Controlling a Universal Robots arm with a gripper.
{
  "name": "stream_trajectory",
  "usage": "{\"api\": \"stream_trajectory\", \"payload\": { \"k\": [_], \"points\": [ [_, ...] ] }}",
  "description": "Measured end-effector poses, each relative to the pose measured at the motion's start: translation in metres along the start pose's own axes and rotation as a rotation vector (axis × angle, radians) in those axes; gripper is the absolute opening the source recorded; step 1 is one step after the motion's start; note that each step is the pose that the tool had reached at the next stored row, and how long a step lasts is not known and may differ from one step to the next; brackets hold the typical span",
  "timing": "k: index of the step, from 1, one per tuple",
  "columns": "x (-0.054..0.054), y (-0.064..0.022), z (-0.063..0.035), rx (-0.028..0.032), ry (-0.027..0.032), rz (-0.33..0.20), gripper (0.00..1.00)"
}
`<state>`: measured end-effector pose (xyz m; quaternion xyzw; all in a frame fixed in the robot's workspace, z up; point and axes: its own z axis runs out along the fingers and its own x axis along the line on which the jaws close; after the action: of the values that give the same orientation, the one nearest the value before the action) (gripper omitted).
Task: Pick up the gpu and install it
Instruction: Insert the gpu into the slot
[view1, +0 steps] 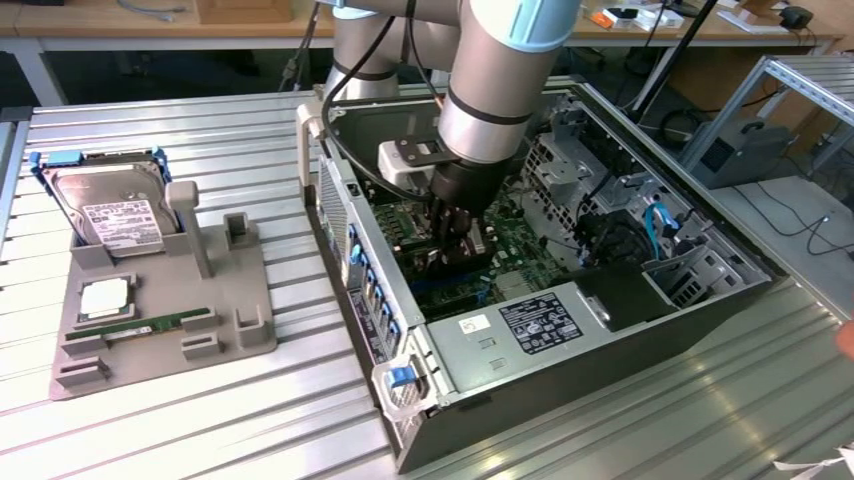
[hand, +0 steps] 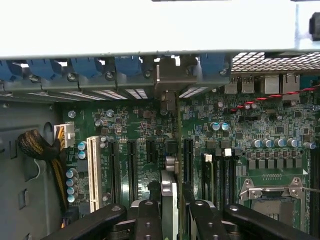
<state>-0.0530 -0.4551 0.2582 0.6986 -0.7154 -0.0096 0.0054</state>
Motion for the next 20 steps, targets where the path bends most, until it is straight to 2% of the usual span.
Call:
{"api": "stream_trajectory", "payload": {
  "k": [4, 20],
  "points": [
    [0.0, 0.0, -0.0019, 0.0028, -0.0005, 0.002, 0.27],
    [0.0005, 0.0, 0.0013, 0.0028, 0.0002, 0.003, 0.27]
  ]
}}
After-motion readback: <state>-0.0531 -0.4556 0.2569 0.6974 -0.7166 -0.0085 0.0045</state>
